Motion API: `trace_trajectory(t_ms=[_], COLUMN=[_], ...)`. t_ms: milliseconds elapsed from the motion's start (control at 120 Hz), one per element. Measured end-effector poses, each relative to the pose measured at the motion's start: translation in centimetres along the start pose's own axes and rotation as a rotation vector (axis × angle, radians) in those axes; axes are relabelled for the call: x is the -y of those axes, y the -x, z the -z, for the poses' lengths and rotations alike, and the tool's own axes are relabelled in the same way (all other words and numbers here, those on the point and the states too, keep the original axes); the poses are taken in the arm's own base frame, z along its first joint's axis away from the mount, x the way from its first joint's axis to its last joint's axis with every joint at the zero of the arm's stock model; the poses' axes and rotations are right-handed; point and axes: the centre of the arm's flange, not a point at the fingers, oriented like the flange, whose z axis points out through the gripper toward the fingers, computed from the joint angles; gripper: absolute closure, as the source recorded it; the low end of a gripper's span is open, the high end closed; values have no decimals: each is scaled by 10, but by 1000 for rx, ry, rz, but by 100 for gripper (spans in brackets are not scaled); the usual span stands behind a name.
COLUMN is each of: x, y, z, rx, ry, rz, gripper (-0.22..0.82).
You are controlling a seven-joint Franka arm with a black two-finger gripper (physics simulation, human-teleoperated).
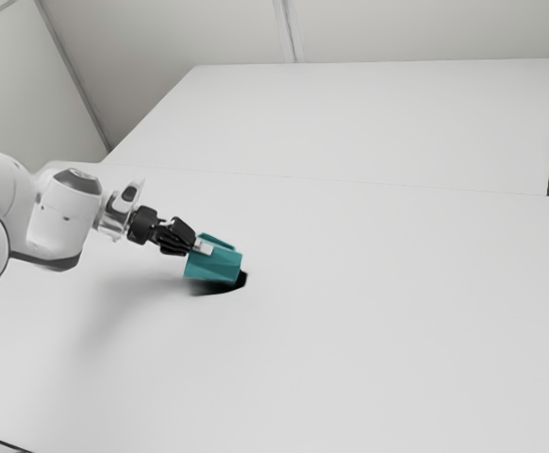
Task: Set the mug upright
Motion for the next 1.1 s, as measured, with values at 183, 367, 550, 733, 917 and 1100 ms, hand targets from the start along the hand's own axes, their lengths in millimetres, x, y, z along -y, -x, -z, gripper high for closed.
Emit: trace_trajectory(t_ms=[183,367,550,733,917,1100], x=[-40,-108,-150,-184,-174,-147], y=[-12,-54,-72,-79,-82,-83], z=[12,34,31,6,-10,-27], rx=[10,170,324,397,382,357], ry=[-31,-278,-574,-819,-937,-977], rz=[-95,-300,-412,-458,-380,-273], gripper=[78,78,79,79,79,79])
